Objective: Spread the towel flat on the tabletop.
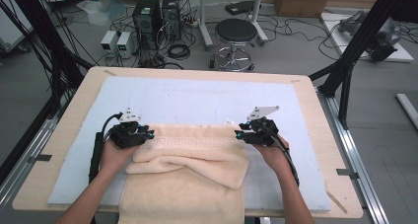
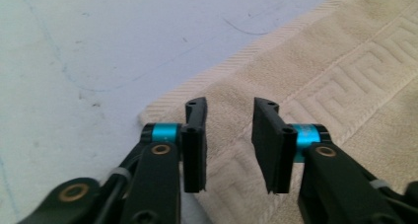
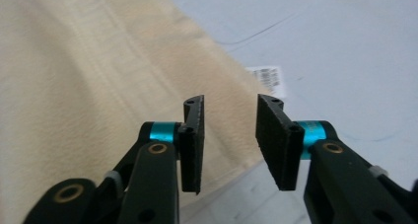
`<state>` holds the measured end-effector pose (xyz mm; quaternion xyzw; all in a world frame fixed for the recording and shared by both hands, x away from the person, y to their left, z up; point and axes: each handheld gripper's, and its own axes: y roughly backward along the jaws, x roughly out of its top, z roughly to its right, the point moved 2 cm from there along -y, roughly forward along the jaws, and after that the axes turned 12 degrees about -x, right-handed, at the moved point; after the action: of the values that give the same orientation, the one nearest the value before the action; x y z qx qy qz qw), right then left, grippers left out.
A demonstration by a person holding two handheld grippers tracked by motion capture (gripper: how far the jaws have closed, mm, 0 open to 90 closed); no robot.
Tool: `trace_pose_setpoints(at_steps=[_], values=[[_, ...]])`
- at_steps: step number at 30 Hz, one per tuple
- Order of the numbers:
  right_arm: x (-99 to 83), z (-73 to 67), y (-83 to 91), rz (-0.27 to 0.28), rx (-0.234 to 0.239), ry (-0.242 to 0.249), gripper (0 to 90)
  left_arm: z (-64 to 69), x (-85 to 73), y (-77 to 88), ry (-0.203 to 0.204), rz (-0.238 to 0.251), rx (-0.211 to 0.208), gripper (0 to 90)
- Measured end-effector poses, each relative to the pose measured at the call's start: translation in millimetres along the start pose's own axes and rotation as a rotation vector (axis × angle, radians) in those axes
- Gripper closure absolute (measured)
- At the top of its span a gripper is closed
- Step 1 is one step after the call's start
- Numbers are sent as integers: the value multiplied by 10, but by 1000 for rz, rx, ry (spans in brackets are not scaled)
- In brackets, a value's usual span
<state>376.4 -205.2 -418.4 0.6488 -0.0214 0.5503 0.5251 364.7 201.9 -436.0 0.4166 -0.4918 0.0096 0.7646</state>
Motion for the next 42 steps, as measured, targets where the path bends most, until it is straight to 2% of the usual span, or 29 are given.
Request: trace_pose_setpoints(at_steps=[2, 4, 6, 8, 10, 12, 15, 18, 20, 22, 25, 26, 27, 28, 30, 32, 34, 36, 37, 40, 42], values=[[-12, -44, -54, -31, 24, 24, 584, 5, -21, -58, -6, -37, -15, 594], [-23, -79, -129, -58, 34, 48, 557, -5, -53, -121, 7, -81, -32, 536], [-45, -96, -209, -91, 41, 61, 542, -6, -71, -131, -3, -71, -27, 536], [-80, -126, -288, -132, 79, 50, 535, -23, -78, -124, -3, -65, -25, 567], [-92, -127, -311, -123, 73, 42, 569, -43, -93, -119, 1, -49, -25, 636], [-95, -125, -304, -121, 74, 44, 692, -54, -94, -113, -8, -51, -3, 706], [-97, -128, -308, -112, 94, 44, 834, -58, -92, -116, -9, -45, 5, 772], [-74, -152, -299, -115, 94, 64, 855, -55, -82, -106, -14, -49, 4, 833], [-50, -151, -246, -92, 96, 58, 859, -56, -70, -75, -17, -31, 12, 885], [-26, -137, -182, -57, 97, 53, 860, -72, -66, -41, -2, -5, -11, 885], [-20, -112, -141, -53, 94, 47, 859, -88, -81, -50, 17, -7, -45, 874], [-32, -107, -156, -63, 95, 48, 857, -90, -83, -59, 25, -10, -54, 819], [-45, -106, -173, -77, 94, 48, 846, -82, -87, -73, 32, -15, -63, 709], [-54, -108, -190, -83, 94, 47, 804, -70, -93, -87, 17, -26, -74, 660], [-58, -111, -206, -72, 100, 44, 682, -36, -99, -109, -12, -47, -68, 568], [-60, -131, -215, -71, 93, 37, 540, -22, -98, -129, -29, -51, -42, 492], [-79, -149, -246, -97, 71, 49, 492, -24, -100, -144, -35, -47, -32, 488], [-107, -172, -293, -117, 69, 65, 487, -27, -100, -151, -48, -48, -24, 504], [-111, -174, -298, -110, 68, 64, 494, -31, -101, -154, -49, -45, -25, 511], [-112, -163, -309, -107, 71, 55, 546, -45, -96, -169, -53, -35, -25, 580], [-107, -145, -316, -103, 76, 45, 643, -51, -93, -180, -50, -24, -25, 624]])
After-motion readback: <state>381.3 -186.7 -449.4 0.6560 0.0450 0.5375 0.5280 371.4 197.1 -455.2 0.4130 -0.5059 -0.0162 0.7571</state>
